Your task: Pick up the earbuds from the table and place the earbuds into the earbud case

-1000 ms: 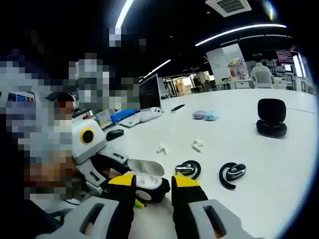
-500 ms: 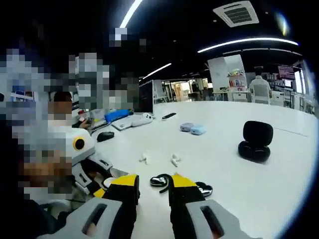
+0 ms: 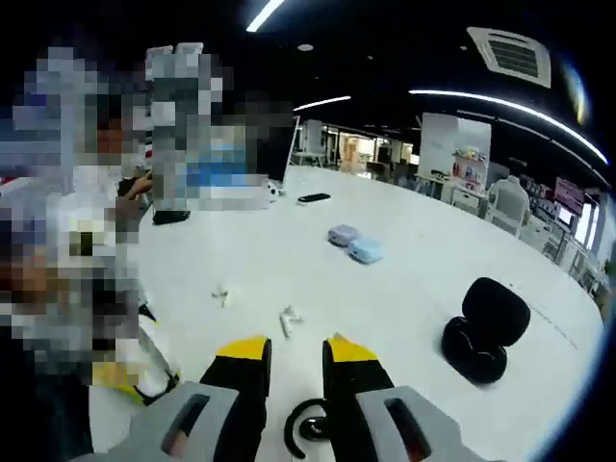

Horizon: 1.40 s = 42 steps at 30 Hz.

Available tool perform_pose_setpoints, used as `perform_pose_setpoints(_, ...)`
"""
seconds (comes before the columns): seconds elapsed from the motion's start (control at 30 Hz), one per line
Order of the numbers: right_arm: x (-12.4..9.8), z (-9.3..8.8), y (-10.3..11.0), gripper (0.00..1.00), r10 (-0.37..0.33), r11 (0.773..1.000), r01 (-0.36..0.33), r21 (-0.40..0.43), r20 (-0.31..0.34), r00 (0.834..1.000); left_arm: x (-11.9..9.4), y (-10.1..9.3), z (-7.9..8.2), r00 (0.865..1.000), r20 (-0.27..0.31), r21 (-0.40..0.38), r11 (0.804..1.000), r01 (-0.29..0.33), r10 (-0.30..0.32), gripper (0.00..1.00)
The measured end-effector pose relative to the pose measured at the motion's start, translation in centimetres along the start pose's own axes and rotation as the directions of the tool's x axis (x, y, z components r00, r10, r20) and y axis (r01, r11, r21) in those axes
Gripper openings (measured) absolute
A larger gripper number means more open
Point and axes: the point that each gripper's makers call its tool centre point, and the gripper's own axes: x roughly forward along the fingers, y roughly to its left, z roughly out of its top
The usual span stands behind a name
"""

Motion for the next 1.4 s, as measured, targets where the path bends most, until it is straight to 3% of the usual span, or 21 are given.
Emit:
perform_pose_setpoints(0.13,2.2,-0.5,-0.4,0.21,0.004,1.0,-0.005,-0.023,-0.044,0.999,0.0,0.0,0.0,1.0,0.001,0.005,1.0,-0.002,0.002,0.24)
perform_pose_setpoints(0.33,3.7,-0.8,-0.7,0.21,0.019,1.0,-0.019,-0.003,-0.065,0.998,0.0,0.0,-0.1,1.0,0.002,0.008,1.0,-0.005,0.005,0.24)
perform_pose_setpoints(0.63,3.6,-1.1,-0.8,0.2,0.021,1.0,-0.021,0.004,-0.073,0.997,0.0,0.0,-0.1,1.0,0.003,0.004,1.0,-0.002,0.002,0.24)
perform_pose_setpoints(1.4,4.3,-0.9,-4.1,0.2,-0.055,0.998,0.057,0.022,-0.058,0.997,0.2,0.0,0.0,1.0,0.005,-0.001,1.0,0.002,-0.002,0.24)
